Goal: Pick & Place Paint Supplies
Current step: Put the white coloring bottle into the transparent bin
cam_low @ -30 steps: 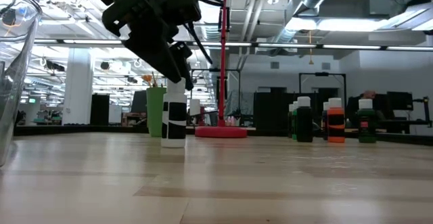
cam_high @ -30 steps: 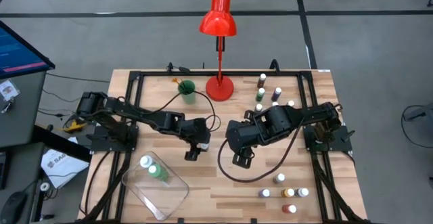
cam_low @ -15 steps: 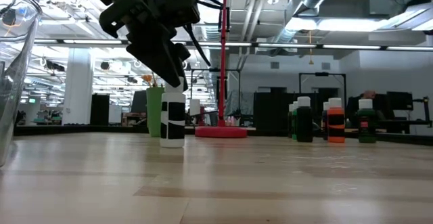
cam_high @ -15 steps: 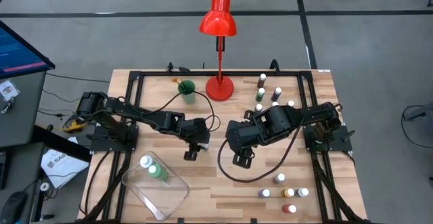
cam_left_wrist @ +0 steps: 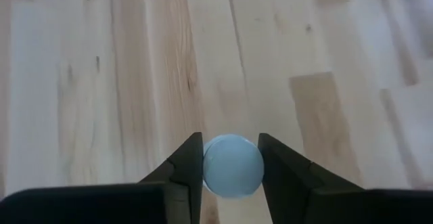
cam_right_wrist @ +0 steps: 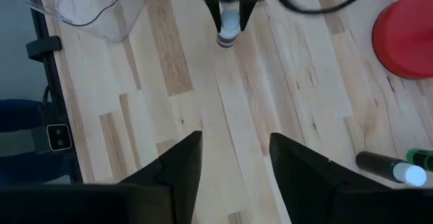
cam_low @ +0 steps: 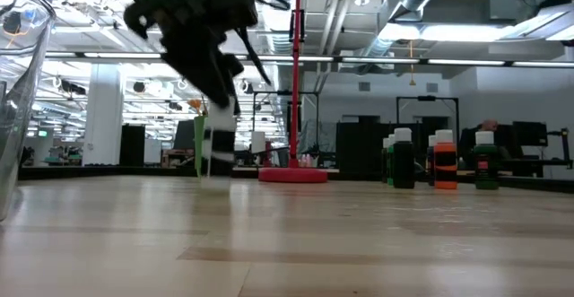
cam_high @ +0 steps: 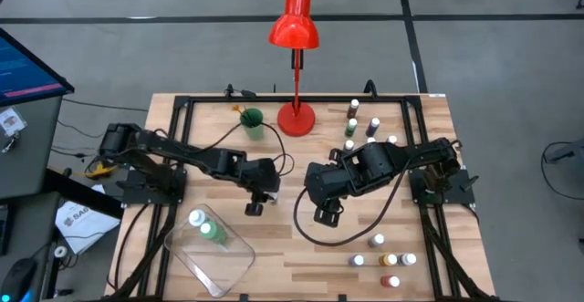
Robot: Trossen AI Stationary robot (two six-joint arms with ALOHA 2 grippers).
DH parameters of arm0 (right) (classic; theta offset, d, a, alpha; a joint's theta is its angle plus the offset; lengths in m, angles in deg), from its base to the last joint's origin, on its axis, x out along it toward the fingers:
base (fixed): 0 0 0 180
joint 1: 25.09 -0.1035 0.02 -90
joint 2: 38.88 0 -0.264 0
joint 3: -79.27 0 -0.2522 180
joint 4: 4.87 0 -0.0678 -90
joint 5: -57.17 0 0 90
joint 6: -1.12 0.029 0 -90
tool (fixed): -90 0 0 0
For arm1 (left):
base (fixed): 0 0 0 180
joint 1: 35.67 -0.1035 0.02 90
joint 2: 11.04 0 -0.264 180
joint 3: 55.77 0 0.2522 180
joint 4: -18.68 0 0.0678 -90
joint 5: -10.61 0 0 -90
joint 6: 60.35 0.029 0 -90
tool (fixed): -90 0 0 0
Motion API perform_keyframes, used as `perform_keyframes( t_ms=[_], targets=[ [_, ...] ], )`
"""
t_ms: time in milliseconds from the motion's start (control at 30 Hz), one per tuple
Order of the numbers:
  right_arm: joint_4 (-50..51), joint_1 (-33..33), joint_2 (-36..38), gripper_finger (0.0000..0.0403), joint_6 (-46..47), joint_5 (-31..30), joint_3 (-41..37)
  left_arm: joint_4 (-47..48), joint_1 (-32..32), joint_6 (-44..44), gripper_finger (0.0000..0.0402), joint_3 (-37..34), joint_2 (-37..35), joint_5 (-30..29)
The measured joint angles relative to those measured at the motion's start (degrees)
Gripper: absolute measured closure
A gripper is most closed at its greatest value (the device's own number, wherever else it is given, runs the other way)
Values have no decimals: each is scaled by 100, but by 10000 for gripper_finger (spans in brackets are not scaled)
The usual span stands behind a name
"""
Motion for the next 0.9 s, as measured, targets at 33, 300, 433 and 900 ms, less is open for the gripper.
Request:
perform_keyframes(
  t_ms=[33, 300, 433, 900],
  targets=[
    [0, 0, 1, 236, -1, 0, 0, 13, 0, -89, 303, 0, -133, 8],
    [-1, 0, 2, 239, -1, 0, 0, 866, 212, -676, 304, 3, -1807, 284],
    [-2, 2, 0, 240, -3, -2, 0, 1033, 499, -921, 305, 5, -2773, 527],
    [-25, 113, 0, 245, 130, -56, 0, 1400, 2393, -2720, 296, 9, -4427, 669]
  ],
)
